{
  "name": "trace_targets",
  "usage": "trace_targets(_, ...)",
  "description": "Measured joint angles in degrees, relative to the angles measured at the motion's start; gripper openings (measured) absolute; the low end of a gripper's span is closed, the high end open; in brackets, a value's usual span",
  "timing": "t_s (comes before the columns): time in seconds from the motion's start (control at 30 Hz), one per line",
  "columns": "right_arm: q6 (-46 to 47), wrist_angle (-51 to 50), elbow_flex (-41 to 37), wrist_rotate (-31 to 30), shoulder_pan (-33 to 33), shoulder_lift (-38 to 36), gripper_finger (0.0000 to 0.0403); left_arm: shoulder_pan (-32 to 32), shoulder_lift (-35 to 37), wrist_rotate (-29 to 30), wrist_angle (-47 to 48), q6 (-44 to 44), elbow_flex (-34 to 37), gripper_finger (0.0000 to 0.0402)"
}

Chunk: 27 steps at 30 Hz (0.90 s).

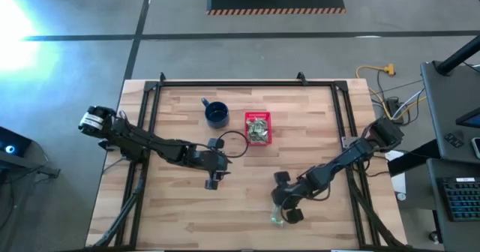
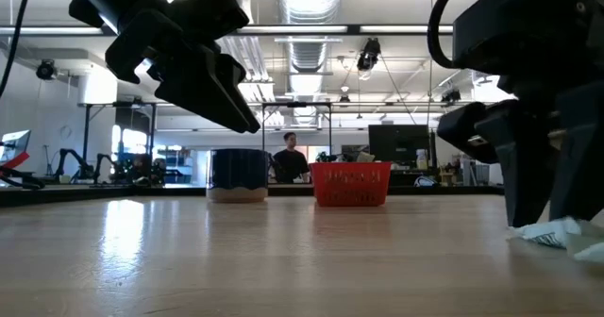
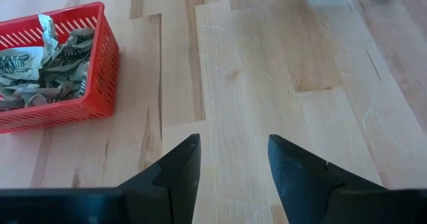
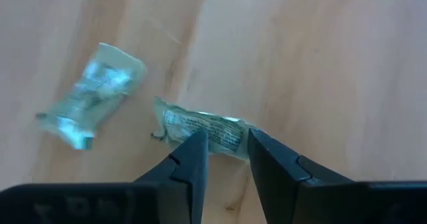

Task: Pick and place items into bin
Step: Put the green stevia packet into the red bin

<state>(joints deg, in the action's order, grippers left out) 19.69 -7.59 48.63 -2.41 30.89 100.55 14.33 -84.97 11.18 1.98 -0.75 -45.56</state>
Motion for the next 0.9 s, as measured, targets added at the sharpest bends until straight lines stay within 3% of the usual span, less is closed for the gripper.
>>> trace_targets(0.2,1.36,-1.8,0.17,-2.7,0.02,1.24,0.0081,0.0,0.0,-0.02,0.05,-0.02,0.0,0.016)
trace_targets(0.53,-0.1,-2.63,0.07,-7.46,0.13,0.53,0.0012,0.01,0.0,-0.01,0.03,-0.02,0.02,0.016)
trace_targets(0.7,-3.09,-3.41,0.45,-16.27,0.07,-0.43,0.0009,0.02,0.0,-0.01,0.01,0.0,0.02,0.016)
trace_targets(0.9,-10.31,-2.84,2.54,-35.39,-1.25,-1.14,0.0009,0.02,0.0,-0.02,-0.02,0.02,0.02,0.016)
